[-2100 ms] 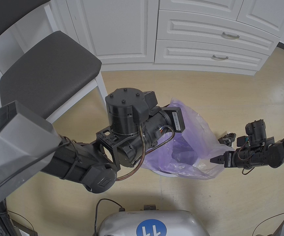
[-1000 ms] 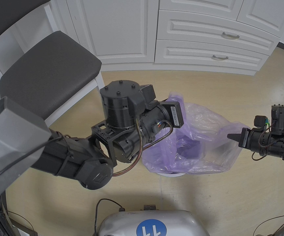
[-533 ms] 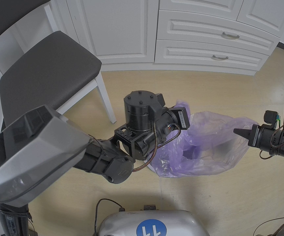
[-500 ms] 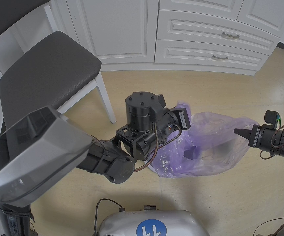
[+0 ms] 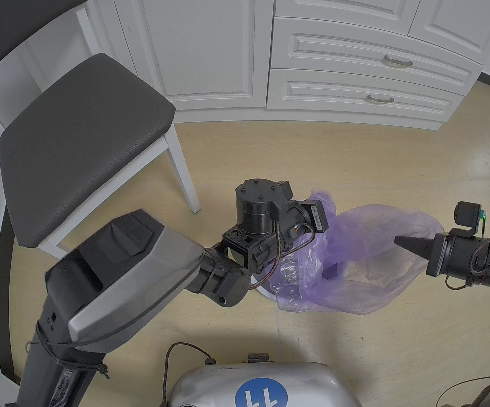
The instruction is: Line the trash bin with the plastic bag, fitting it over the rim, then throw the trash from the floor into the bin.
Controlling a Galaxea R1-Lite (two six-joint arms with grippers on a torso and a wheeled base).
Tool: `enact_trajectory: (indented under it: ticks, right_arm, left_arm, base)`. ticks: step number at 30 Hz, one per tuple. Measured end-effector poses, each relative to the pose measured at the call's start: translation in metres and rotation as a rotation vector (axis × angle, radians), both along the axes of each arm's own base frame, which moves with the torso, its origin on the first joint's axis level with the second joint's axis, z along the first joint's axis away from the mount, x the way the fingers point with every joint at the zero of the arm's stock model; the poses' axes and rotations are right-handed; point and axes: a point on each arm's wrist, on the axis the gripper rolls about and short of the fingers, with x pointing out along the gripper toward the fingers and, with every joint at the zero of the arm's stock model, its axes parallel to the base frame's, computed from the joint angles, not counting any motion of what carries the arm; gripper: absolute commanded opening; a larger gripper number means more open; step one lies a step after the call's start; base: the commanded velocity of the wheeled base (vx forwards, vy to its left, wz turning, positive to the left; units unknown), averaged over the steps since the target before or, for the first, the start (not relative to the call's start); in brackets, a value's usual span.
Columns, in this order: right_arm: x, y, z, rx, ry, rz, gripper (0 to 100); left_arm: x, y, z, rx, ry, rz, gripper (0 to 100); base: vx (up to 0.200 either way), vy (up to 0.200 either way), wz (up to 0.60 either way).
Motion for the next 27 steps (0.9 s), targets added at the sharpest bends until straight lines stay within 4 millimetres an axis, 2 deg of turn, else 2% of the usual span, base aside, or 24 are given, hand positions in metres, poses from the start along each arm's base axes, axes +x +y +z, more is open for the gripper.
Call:
enact_trajectory:
  ticks: [6,11,20,27]
  right_arm:
    - [-0.005,0.011,-0.005,-0.016,0.007,0.028,0]
    - [-0.006,0.018,-0.009,-0.033,0.016,0.032,0]
    - [-0.004,0.024,-0.016,-0.064,0.033,0.048,0]
    - [0.010,0.029,-0.026,-0.058,0.026,0.041,0]
  left_arm:
    - [0.028,0.004,-0.010,-0.024,-0.032,-0.008,0]
    - [0.041,0.005,-0.016,-0.036,-0.051,-0.018,0]
    - [0.050,0.003,-0.023,-0.056,-0.077,-0.012,0]
    - [0.045,0.005,-0.033,-0.051,-0.084,-0.014,0]
  base:
    - [0.000,0.000,0.00]
    - [0.000,0.000,0.00]
    - [0.000,0.000,0.00]
    - [0.000,0.000,0.00]
